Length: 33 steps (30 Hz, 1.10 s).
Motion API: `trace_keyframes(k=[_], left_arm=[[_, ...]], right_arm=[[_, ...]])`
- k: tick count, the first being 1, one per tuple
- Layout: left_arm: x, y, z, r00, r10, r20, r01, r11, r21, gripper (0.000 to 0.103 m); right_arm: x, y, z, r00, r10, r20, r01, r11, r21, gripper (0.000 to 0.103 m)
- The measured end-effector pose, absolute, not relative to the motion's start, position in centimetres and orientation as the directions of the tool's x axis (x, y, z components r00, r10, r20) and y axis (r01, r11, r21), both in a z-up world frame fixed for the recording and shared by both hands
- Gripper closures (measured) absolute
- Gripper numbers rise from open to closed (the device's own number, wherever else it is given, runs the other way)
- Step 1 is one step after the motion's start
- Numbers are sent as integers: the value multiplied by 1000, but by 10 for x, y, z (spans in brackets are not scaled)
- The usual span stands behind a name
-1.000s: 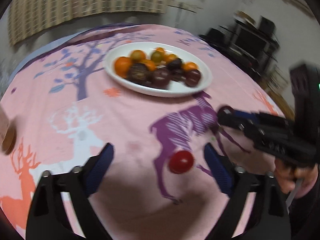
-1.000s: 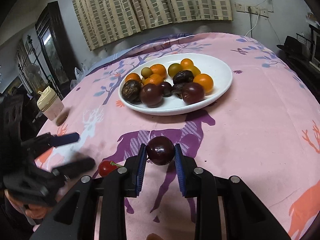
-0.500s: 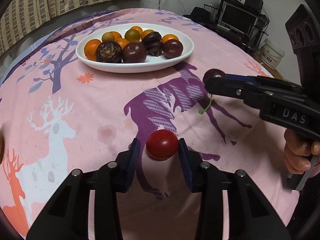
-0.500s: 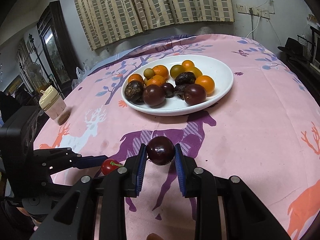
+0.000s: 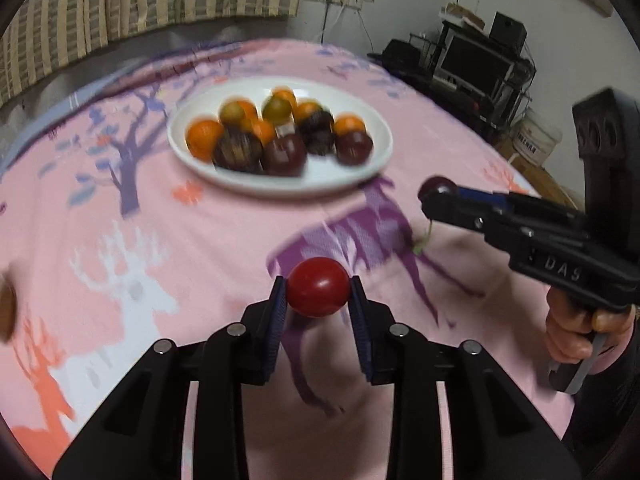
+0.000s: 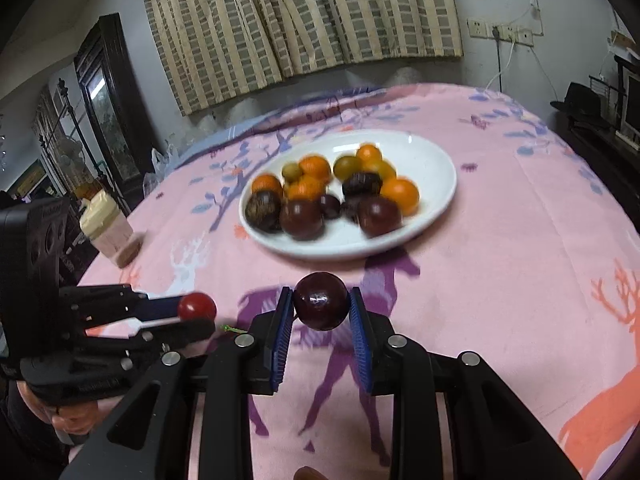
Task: Organize fruits
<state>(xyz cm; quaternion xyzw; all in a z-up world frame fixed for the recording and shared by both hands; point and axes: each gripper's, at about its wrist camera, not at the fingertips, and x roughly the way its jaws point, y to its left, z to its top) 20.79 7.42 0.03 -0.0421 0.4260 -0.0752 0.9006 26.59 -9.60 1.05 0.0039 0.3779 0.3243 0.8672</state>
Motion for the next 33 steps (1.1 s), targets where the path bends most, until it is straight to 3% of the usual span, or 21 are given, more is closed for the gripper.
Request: trace_keyframes(k=[8, 15, 16, 17, 18, 19, 20, 23, 25, 27, 33], left_arm=[[298, 100, 48, 735, -95, -671, 47, 995, -89, 73], [364, 113, 23, 692, -69, -718, -2, 995, -97, 73], [367, 114, 19, 688, -60, -723, -8, 996, -90, 72], [368, 114, 18, 684, -49, -728, -14, 997, -81, 69], [368, 115, 18, 684, -27, -729, -30, 997, -65, 47], [365, 115, 19, 687, -7, -727, -45, 998, -52, 32], [359, 116, 24, 699, 20, -715, -68, 997, -39, 8], [333, 119, 41, 739, 57, -671, -85, 996, -10, 7], [313, 120, 50, 742, 71, -667, -88, 996, 8, 5], [285, 121, 56, 747, 75, -660, -97, 995, 4, 5], [218, 115, 46, 718, 63, -694, -93, 996, -6, 5]], right_arm=[[342, -61, 36, 600, 514, -613, -526, 831, 181, 75], [385, -45, 10, 582, 475, -660, -509, 846, 160, 74], [387, -45, 8, 578, 473, -665, -507, 847, 162, 71], [388, -47, 7, 574, 472, -669, -504, 848, 166, 66], [388, -48, 6, 572, 469, -673, -500, 850, 167, 57], [387, -49, 7, 571, 465, -677, -497, 852, 166, 47], [384, -50, 9, 568, 460, -682, -495, 853, 164, 43], [368, -52, 18, 575, 445, -687, -502, 854, 133, 28], [347, -54, 25, 596, 418, -686, -503, 860, 87, 12], [325, -58, 28, 606, 421, -675, -518, 853, 66, 5], [252, -75, 19, 625, 407, -666, -532, 846, 17, 4]])
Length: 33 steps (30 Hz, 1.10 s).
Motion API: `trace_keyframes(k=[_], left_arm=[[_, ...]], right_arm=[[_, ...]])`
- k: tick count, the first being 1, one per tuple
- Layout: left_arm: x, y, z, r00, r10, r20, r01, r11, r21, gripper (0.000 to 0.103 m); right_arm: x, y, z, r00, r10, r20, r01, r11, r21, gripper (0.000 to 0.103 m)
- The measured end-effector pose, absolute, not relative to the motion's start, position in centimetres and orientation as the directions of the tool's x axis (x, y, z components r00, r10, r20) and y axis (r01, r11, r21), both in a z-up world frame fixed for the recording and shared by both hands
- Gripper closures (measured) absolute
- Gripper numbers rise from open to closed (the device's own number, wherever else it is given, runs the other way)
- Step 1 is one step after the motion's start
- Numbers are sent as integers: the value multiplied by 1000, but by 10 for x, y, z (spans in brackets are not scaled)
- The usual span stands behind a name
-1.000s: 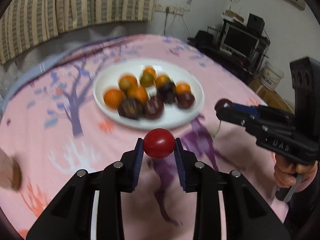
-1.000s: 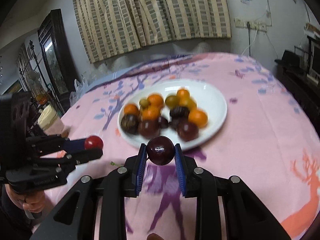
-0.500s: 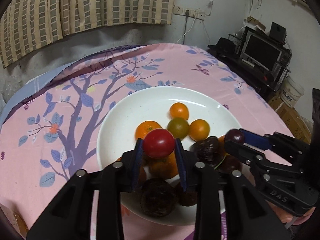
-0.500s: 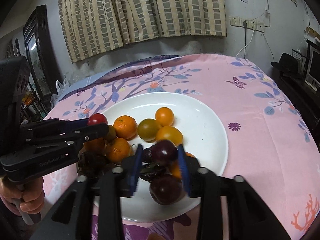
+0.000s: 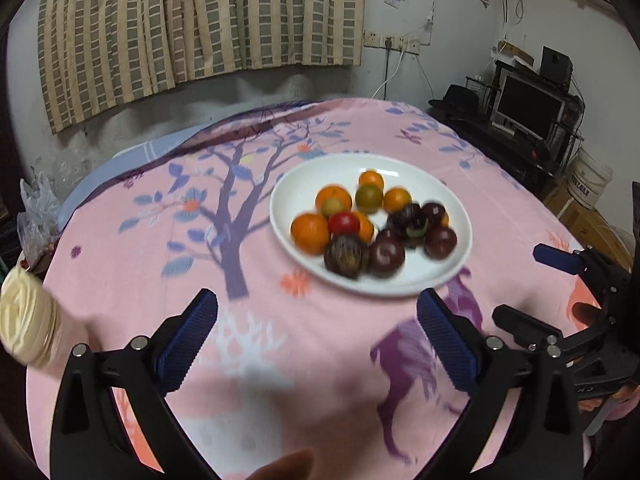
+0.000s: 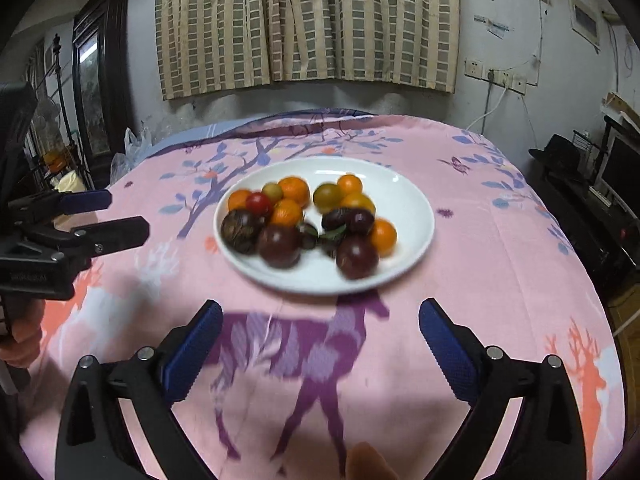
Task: Organize fruits
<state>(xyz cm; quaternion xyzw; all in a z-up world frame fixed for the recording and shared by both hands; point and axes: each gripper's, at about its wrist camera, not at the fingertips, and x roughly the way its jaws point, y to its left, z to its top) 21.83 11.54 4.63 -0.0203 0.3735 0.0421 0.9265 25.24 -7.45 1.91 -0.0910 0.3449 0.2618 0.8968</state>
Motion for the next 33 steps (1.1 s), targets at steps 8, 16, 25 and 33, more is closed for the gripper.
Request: trace_keyframes(k=[8, 16, 25, 33], left_arm=[[165, 99, 16, 717, 80, -693, -96, 995, 16, 5], [153, 89, 1, 704, 80, -705, -77, 996, 36, 5], [154, 88, -1, 695, 73, -715, -79, 997, 25, 5], [153, 89, -4, 691, 71, -720, -78, 997, 23, 5]], right_arm=[[207, -94, -2, 631, 386, -673, -488, 872, 43, 4], [208, -113, -5, 642, 392, -659, -431, 895, 113, 4], [205, -105, -4, 642, 386, -662, -455, 887, 76, 4], [207, -104, -5, 637, 379, -671, -453, 889, 72, 4]])
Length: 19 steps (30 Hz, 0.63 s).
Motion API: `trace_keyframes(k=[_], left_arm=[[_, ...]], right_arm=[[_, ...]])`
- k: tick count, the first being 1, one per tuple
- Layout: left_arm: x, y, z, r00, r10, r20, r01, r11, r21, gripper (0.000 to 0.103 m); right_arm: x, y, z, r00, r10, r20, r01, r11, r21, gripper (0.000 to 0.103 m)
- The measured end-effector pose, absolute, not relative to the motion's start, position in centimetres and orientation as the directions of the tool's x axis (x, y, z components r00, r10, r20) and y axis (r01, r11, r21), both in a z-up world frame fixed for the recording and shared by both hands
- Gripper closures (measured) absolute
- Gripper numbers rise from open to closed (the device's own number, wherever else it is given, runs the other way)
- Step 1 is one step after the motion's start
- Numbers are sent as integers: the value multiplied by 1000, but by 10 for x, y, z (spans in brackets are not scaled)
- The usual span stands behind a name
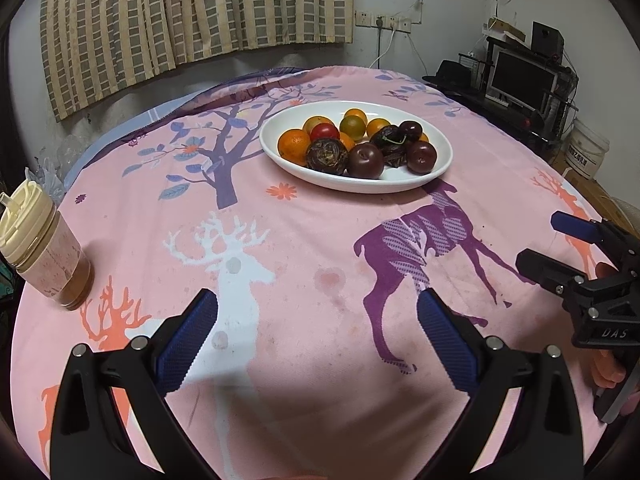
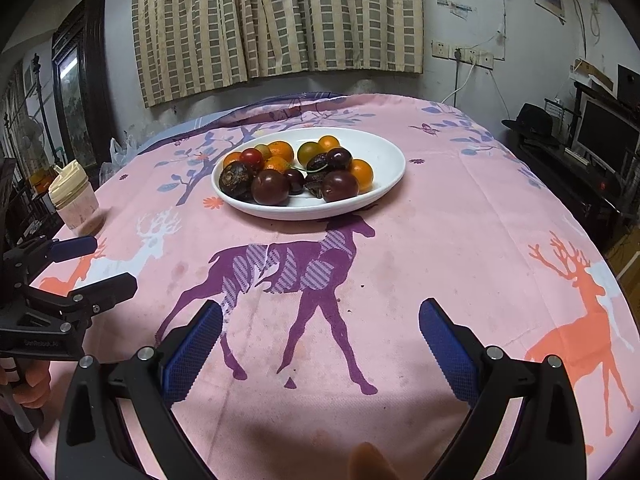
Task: Organize fruits
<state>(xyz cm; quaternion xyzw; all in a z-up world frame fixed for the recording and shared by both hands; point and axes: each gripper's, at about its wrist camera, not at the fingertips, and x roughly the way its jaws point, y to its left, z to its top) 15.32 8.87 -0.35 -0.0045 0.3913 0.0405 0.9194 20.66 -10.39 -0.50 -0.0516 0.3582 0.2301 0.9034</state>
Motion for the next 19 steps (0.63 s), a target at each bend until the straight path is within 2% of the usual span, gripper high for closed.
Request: trace_keyframes(k=[19], left_arm=[[154, 86, -7, 684, 81, -725, -73, 996, 43, 5]], right_arm=[[207, -104, -7, 635, 374, -676, -447, 891, 74, 4]])
